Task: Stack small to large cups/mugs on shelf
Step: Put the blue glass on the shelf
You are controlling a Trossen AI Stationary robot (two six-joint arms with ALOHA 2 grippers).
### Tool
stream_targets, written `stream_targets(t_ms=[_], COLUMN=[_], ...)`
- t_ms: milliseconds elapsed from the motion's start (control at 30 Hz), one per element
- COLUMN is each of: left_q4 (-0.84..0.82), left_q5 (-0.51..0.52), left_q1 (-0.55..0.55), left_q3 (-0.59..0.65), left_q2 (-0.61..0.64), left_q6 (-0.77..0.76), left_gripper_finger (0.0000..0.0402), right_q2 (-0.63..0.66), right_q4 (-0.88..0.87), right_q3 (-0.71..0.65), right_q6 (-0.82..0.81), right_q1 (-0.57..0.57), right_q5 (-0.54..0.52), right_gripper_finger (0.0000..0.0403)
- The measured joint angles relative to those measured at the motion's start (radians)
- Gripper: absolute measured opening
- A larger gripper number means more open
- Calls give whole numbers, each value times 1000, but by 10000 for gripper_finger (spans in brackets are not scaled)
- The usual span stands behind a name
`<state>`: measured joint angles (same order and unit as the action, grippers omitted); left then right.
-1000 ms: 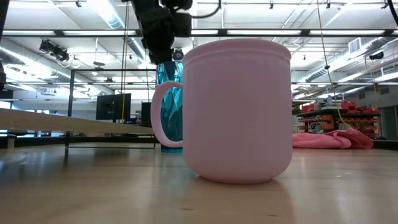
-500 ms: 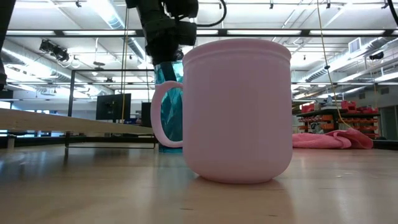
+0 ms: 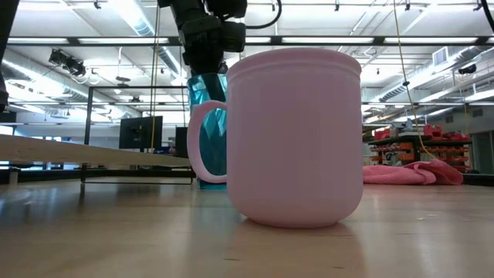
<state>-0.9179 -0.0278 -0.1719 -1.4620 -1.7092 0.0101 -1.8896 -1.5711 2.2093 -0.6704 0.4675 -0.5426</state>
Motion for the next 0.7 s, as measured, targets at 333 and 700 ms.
stream_targets(t_ms=[333,700], left_q4=[-114,-251], left_q5=[9,4], left_q1=[7,86], left_q3=[-40,-274], left_q2=[0,-1], left_q6=[-19,-51], left_gripper_finger=[14,12], right_q2=[5,29], right_q4=[0,0], right_q3=[0,0], right_q6=[56,45], right_q1=[0,1], right_q5=[-16,-63], right_gripper_finger=[96,96])
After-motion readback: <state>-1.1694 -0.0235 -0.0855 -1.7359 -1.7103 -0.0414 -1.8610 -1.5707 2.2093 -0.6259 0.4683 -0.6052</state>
